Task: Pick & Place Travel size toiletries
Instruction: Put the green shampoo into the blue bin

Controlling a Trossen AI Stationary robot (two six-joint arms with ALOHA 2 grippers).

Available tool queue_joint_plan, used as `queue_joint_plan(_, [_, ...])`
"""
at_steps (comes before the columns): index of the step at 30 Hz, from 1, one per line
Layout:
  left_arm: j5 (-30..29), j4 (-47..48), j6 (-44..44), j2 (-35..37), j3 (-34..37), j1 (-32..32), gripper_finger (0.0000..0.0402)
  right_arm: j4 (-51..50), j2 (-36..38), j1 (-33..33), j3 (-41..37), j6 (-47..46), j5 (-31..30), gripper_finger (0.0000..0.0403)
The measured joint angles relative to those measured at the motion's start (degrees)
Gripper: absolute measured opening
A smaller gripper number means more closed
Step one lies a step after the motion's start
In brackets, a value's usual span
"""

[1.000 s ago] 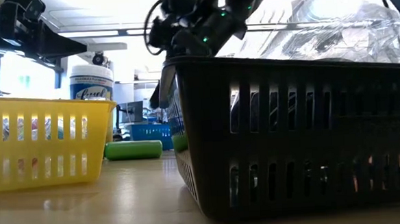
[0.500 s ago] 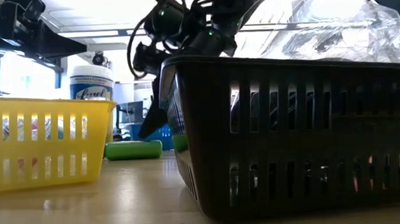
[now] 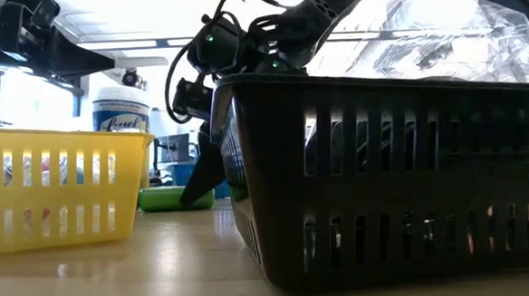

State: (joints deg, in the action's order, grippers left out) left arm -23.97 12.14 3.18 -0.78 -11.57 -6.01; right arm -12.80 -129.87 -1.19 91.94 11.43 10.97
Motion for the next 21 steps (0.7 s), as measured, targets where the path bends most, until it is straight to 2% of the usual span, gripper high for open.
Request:
queue_joint_plan(5, [0.0, 0.0, 0.0, 0.0, 0.0, 0.0, 0.0, 0.6, -0.7, 0.1, 0.0, 1.1, 1.1, 0.0223])
queue_joint_plan(10, [0.0, 0.0, 0.0, 0.0, 0.0, 0.0, 0.0, 0.2, -0.7, 0.1, 0.0, 1.0, 1.3, 0.0153])
queue_joint_plan(21, [0.0, 0.5, 0.0, 0.0, 0.0, 0.0, 0.0, -5.2, 3.5, -2.1, -0.1, 0.4, -0.2, 0.0152])
